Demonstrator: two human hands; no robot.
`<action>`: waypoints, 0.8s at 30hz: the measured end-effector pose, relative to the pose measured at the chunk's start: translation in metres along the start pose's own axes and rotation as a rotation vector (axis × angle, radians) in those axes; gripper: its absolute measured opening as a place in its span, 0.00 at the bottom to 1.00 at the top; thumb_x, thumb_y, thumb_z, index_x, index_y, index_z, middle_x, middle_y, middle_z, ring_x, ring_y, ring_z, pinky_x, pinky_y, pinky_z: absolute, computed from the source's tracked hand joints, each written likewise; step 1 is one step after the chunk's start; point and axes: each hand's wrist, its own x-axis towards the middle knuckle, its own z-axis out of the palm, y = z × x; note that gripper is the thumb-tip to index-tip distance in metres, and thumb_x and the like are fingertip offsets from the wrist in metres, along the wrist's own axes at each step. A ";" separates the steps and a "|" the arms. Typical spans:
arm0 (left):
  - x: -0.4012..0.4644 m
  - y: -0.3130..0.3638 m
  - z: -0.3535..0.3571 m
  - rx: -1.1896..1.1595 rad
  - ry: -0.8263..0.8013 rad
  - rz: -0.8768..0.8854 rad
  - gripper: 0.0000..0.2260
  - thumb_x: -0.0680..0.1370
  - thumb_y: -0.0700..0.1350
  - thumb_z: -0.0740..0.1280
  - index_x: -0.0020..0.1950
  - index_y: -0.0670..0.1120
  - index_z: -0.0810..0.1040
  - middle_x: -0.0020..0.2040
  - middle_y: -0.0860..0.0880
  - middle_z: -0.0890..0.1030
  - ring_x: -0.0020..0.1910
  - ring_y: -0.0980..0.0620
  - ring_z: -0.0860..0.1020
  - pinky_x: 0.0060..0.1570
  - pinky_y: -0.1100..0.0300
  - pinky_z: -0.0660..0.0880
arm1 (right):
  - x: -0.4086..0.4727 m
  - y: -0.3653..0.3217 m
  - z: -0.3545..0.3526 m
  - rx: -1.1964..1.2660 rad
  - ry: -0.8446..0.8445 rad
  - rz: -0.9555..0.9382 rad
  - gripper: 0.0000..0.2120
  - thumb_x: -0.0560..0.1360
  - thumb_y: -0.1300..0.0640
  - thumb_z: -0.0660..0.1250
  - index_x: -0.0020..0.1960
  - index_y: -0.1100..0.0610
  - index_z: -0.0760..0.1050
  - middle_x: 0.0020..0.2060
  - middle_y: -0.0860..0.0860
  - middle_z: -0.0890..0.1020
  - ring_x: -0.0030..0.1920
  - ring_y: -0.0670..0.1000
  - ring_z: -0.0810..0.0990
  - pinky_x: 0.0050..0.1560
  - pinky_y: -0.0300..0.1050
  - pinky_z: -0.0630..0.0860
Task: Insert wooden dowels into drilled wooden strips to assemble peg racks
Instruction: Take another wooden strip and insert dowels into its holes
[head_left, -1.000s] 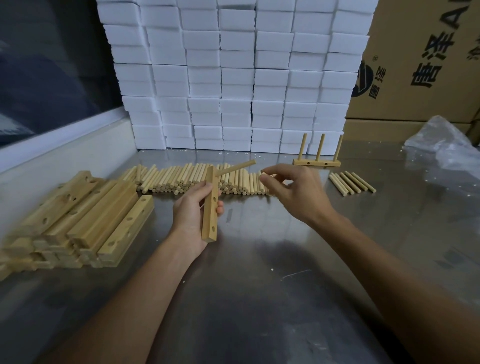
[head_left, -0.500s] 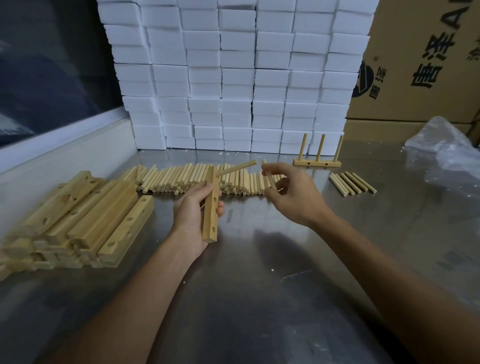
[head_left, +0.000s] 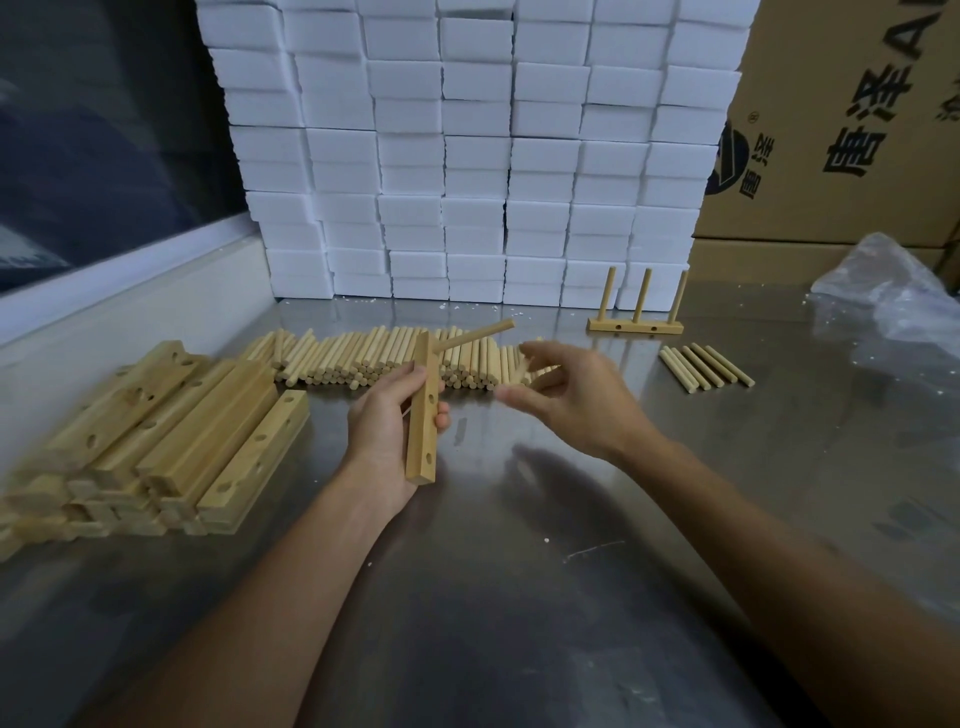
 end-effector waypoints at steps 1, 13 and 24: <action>0.000 0.000 0.000 -0.002 0.000 0.001 0.09 0.79 0.39 0.66 0.58 0.38 0.79 0.40 0.43 0.78 0.29 0.51 0.75 0.25 0.63 0.74 | -0.001 -0.001 0.000 -0.070 0.044 -0.062 0.17 0.77 0.44 0.68 0.55 0.57 0.80 0.44 0.50 0.80 0.40 0.44 0.78 0.40 0.39 0.74; 0.000 -0.001 0.002 -0.012 0.017 0.011 0.11 0.79 0.38 0.67 0.59 0.37 0.79 0.39 0.43 0.79 0.28 0.51 0.76 0.25 0.62 0.74 | -0.009 -0.021 0.002 -0.093 0.155 -0.266 0.14 0.84 0.54 0.56 0.53 0.62 0.75 0.37 0.52 0.80 0.36 0.52 0.78 0.41 0.53 0.75; -0.003 -0.002 0.008 -0.036 0.037 0.011 0.12 0.78 0.38 0.68 0.61 0.37 0.79 0.38 0.43 0.81 0.28 0.50 0.76 0.27 0.61 0.75 | -0.006 -0.020 0.007 -0.172 0.100 -0.391 0.09 0.80 0.62 0.65 0.53 0.65 0.82 0.35 0.54 0.80 0.34 0.52 0.74 0.38 0.45 0.70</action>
